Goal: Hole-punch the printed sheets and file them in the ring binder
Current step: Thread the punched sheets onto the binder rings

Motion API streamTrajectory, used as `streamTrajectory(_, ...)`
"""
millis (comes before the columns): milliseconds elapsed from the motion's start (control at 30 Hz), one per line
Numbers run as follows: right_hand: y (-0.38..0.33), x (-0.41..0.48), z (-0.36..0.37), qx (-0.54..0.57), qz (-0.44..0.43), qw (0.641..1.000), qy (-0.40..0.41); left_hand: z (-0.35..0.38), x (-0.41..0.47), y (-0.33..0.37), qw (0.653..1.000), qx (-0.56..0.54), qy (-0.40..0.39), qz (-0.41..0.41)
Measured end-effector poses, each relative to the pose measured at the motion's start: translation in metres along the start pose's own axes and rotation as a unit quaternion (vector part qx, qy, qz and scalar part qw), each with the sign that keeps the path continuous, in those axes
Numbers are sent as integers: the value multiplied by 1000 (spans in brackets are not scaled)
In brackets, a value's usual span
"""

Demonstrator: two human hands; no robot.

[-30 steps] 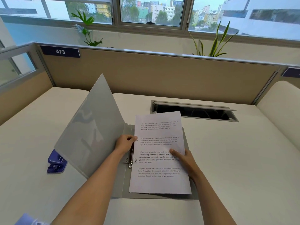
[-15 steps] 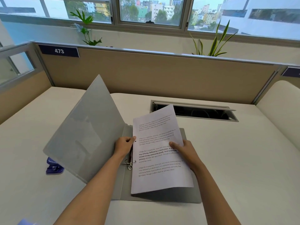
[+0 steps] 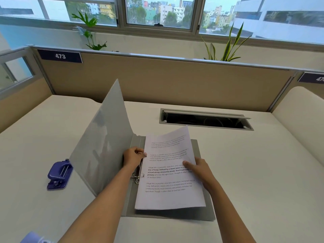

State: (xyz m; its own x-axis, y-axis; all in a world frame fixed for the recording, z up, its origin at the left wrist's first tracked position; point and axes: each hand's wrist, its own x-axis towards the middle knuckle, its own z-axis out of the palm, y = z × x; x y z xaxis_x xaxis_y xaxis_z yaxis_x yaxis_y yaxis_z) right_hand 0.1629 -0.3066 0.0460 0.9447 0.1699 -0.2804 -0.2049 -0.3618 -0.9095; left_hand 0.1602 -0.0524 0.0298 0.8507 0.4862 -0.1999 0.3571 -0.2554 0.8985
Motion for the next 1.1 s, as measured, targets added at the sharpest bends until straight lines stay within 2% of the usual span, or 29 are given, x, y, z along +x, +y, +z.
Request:
streamTrajectory(233, 12, -10, 12, -81, -19, 995, 52, -2, -6, 0, 1000, 23, 8, 20)
streamTrajectory(400, 14, -17, 19, -99, -62, 987, 111, -8, -17, 1, 992, 93, 35, 77)
streamTrajectory(600, 9, -25, 24, -125, -91, 981, 120, -23, -34, 5, 981, 164, 10, 104)
streamTrajectory(700, 10, -22, 23, -206, -79, 967, 125, -34, -42, 8, 970, 230, -46, 67)
streamTrajectory(833, 12, -16, 27, -381, -68, 911, 141, -44, -50, 7, 947, 301, -109, 36)
streamTrajectory(900, 7, -22, 40, -391, -124, 902, 132, -45, -52, 4, 943, 307, -118, 44)
streamTrajectory(1000, -3, -42, 75, -391, -217, 893, 53, -42, -59, 4, 948, 297, -107, 46)
streamTrajectory(1100, -1, -59, 108, -408, -244, 880, -21, -38, -61, 1, 948, 301, -94, 49)
